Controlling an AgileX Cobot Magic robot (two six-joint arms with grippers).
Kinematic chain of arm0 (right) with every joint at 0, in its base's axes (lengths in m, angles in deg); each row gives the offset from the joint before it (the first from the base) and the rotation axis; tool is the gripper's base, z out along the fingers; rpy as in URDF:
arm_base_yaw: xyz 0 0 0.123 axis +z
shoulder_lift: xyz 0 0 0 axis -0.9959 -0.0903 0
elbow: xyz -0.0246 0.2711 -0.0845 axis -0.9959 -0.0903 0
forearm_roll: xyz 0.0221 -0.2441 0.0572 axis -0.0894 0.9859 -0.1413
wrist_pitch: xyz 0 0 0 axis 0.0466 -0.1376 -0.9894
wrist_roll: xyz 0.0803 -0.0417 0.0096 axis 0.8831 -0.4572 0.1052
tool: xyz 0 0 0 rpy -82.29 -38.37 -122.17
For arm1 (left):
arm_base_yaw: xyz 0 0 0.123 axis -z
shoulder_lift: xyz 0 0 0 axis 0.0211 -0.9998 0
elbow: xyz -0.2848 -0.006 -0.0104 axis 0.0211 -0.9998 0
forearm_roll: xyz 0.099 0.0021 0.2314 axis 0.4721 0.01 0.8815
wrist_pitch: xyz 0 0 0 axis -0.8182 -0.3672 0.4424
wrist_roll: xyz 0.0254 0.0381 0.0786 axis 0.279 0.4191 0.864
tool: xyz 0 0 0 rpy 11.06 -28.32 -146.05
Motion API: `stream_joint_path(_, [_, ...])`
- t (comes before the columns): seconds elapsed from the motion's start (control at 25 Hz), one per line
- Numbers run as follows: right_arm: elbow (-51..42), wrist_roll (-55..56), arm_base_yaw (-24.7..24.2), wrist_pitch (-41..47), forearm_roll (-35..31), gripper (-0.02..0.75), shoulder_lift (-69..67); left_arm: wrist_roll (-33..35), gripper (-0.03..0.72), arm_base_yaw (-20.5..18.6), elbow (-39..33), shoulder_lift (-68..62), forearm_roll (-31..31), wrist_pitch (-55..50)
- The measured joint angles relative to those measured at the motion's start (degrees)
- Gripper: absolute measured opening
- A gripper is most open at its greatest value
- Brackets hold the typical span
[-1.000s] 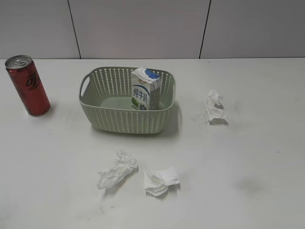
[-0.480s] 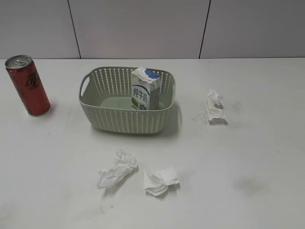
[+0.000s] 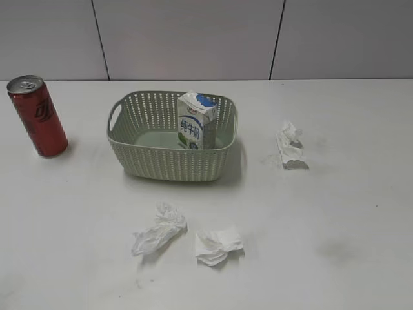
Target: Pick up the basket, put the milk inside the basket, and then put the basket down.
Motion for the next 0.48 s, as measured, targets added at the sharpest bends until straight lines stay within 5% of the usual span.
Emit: stream_joint_path(0.48, [0.0,0.0,0.0,0.0,-0.05,0.58,0.0,0.0,0.375,0.0,0.0,0.0,-0.07,0.0])
